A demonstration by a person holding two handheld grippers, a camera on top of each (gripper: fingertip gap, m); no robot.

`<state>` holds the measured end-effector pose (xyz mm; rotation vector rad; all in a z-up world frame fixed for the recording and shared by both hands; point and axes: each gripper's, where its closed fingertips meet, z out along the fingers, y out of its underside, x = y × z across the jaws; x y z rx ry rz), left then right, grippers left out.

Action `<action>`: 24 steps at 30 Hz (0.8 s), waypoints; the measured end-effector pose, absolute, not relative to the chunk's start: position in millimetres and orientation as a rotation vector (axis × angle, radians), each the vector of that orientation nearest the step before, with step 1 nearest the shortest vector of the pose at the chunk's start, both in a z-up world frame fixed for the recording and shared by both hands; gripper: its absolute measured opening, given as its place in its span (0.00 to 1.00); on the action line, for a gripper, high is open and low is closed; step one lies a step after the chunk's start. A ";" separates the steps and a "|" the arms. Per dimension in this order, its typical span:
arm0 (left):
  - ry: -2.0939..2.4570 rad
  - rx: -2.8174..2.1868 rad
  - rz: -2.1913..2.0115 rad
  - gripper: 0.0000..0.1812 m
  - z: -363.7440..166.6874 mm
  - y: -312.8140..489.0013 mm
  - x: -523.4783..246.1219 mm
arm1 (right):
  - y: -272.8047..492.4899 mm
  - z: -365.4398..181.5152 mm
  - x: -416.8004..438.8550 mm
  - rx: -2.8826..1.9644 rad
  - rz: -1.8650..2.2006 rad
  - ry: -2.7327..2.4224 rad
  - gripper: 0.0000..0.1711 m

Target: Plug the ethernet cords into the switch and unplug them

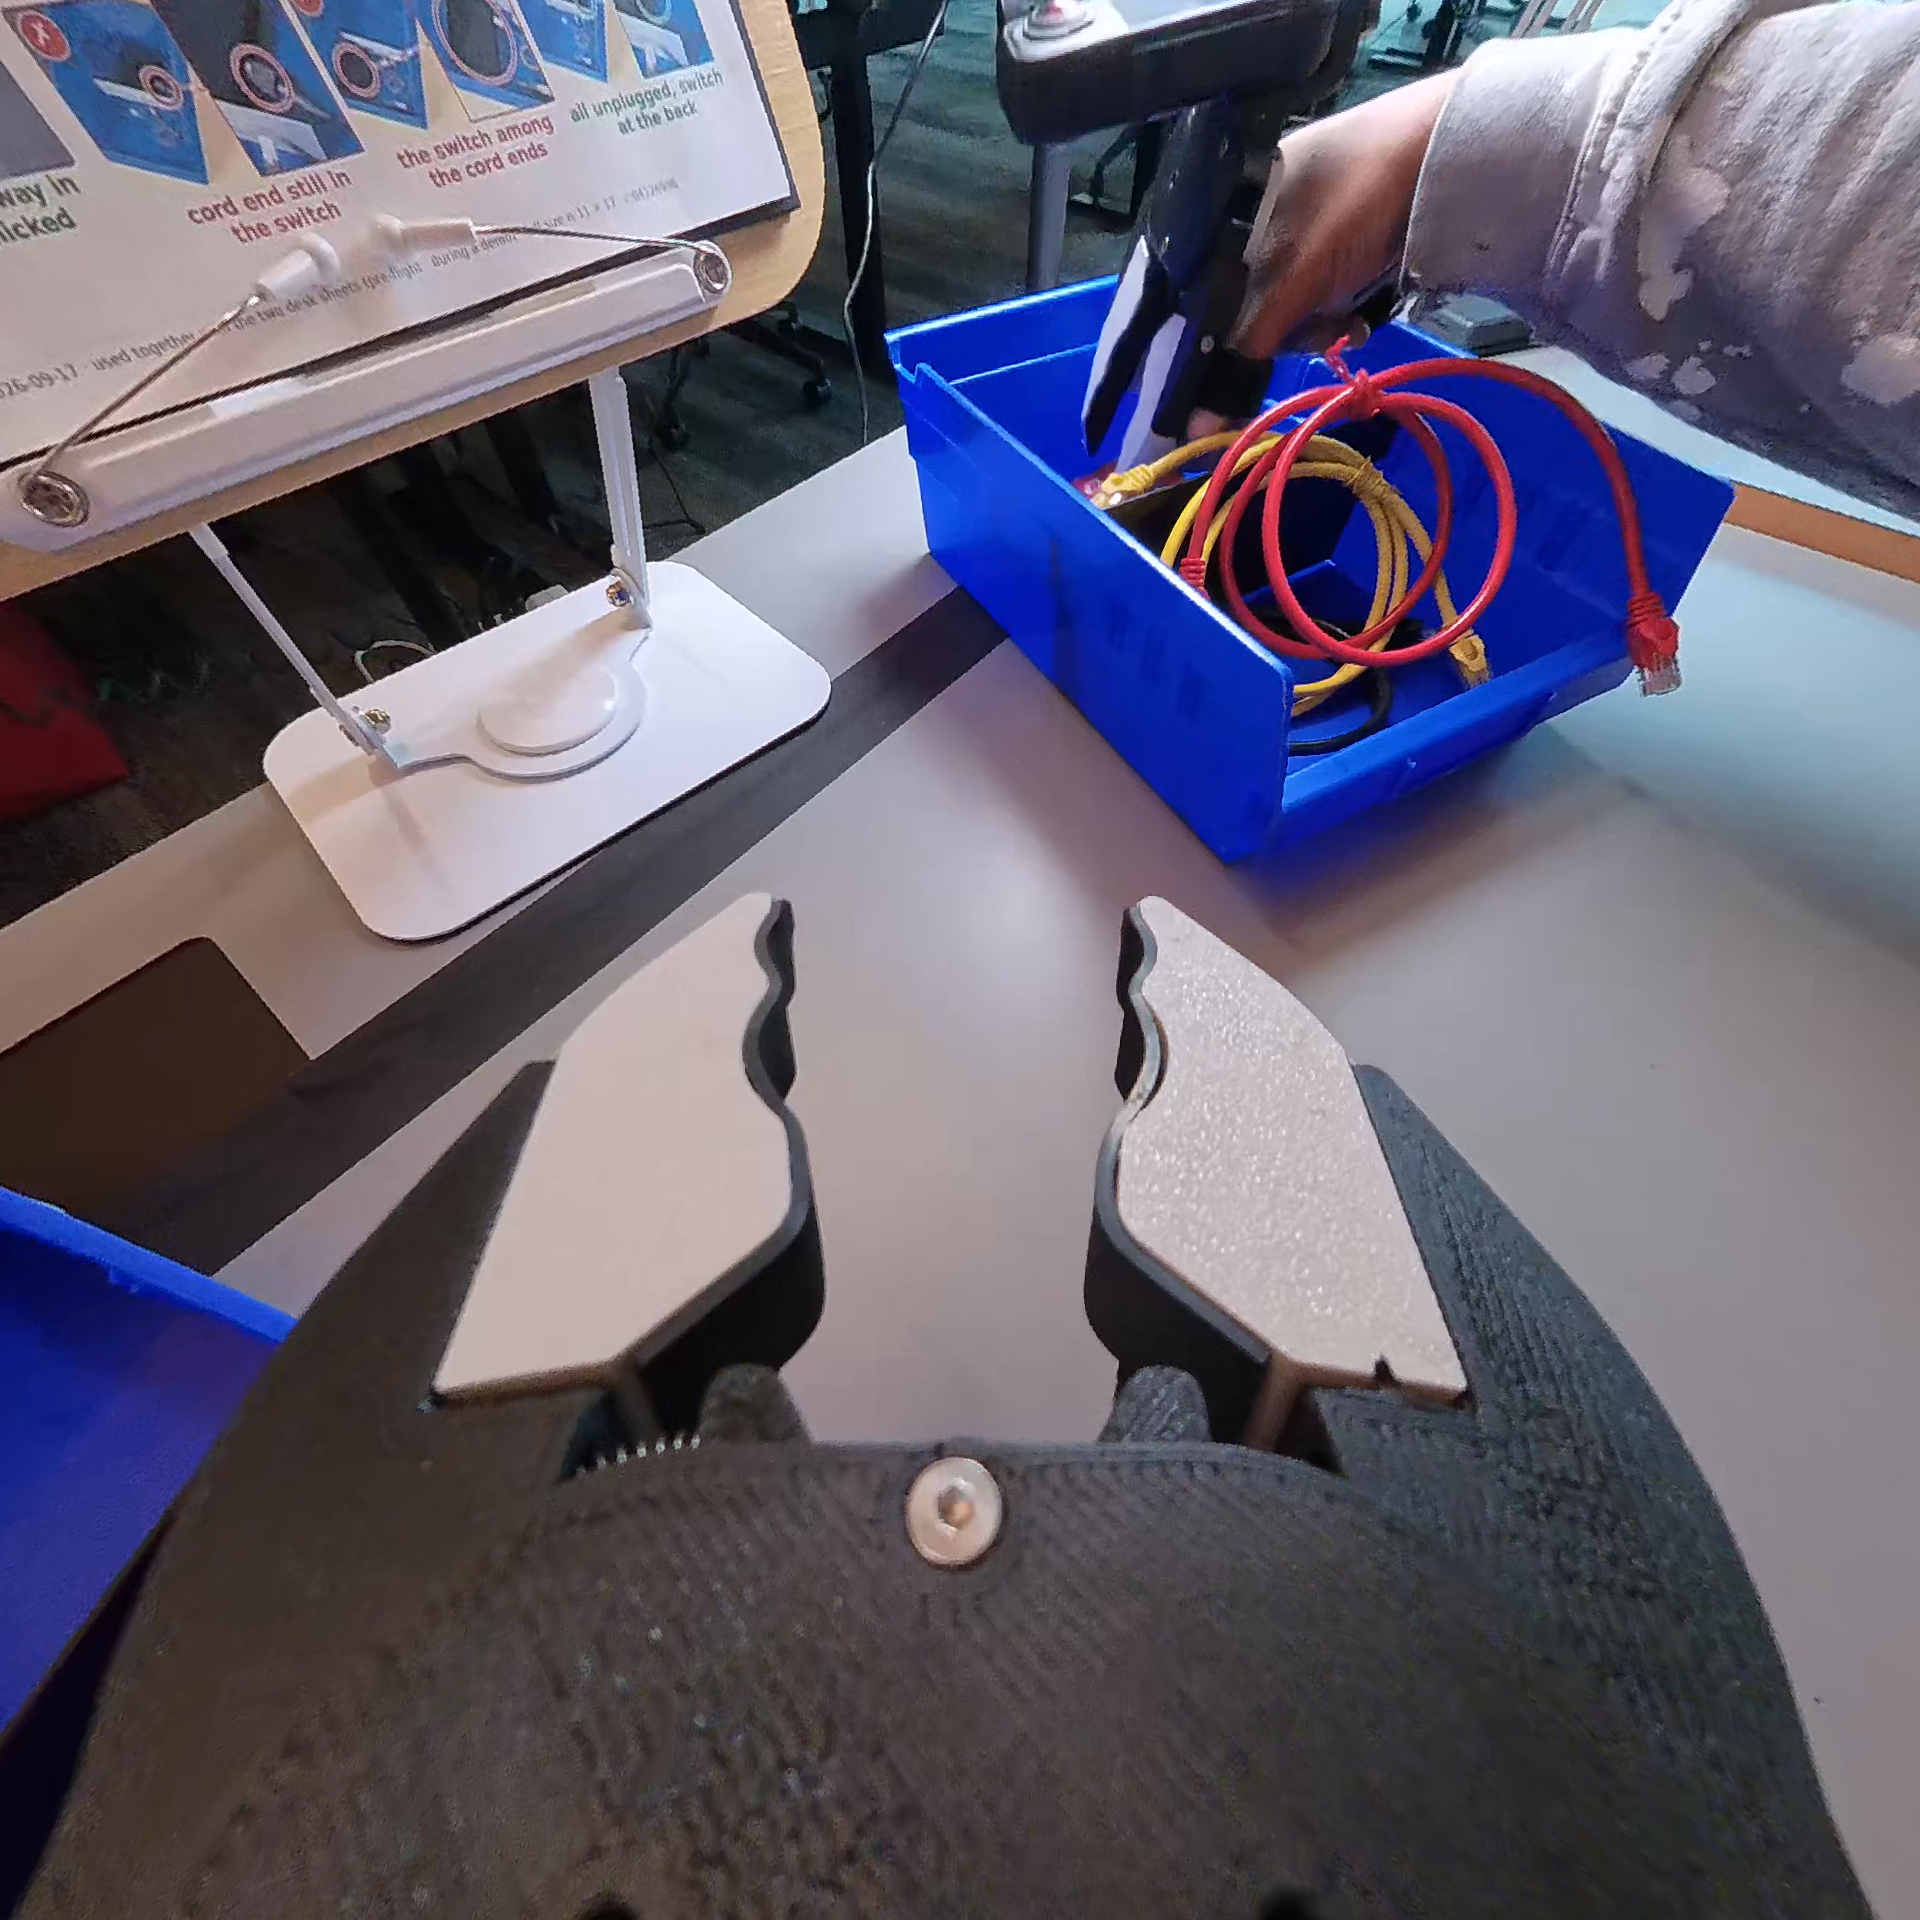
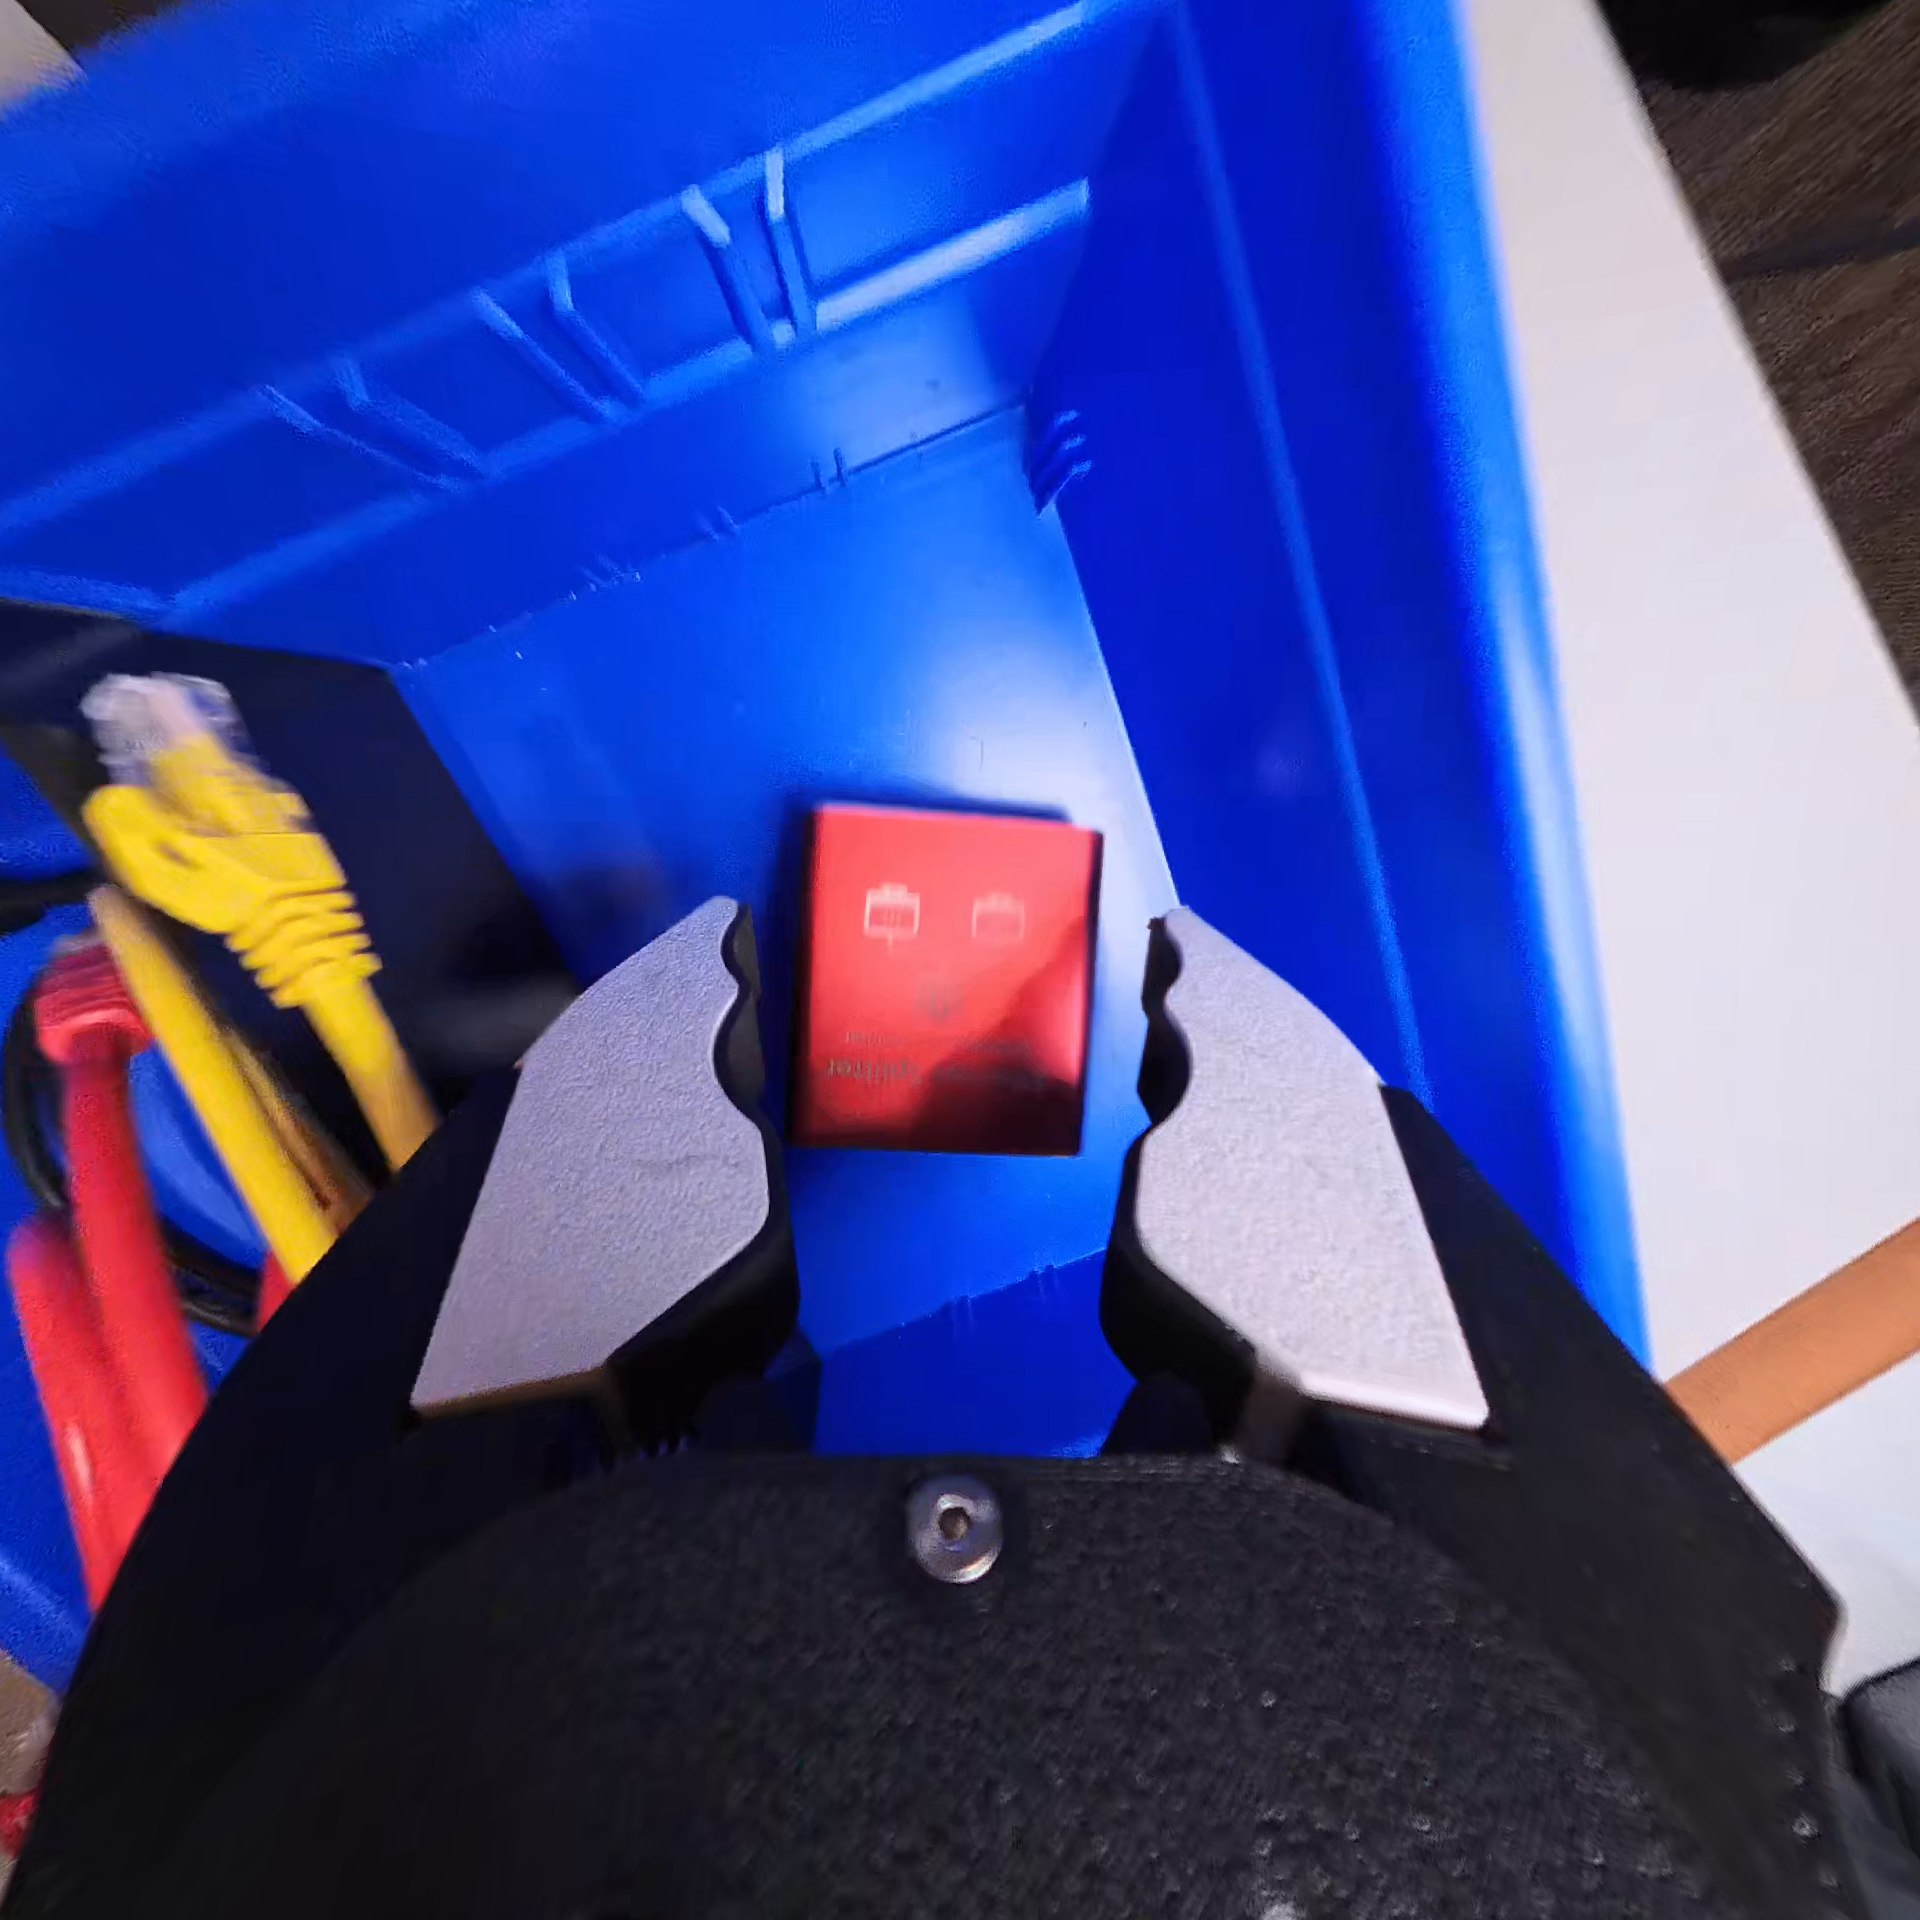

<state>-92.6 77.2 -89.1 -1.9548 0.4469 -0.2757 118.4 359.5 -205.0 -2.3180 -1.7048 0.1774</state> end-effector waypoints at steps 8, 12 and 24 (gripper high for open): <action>0.458 -1.917 -0.301 0.33 -71.3 69.0 -85.1 | 339.2 -111.7 104.6 -2.040 0.189 -1.509 0.42; 0.476 -1.877 -0.300 0.33 -52.7 58.8 -78.9 | 273.0 -43.0 74.0 -1.709 0.425 -1.365 0.41; 0.451 -1.857 -0.158 0.21 -34.6 -6.5 -138.2 | 46.1 -31.7 90.4 -1.169 0.759 -1.257 0.07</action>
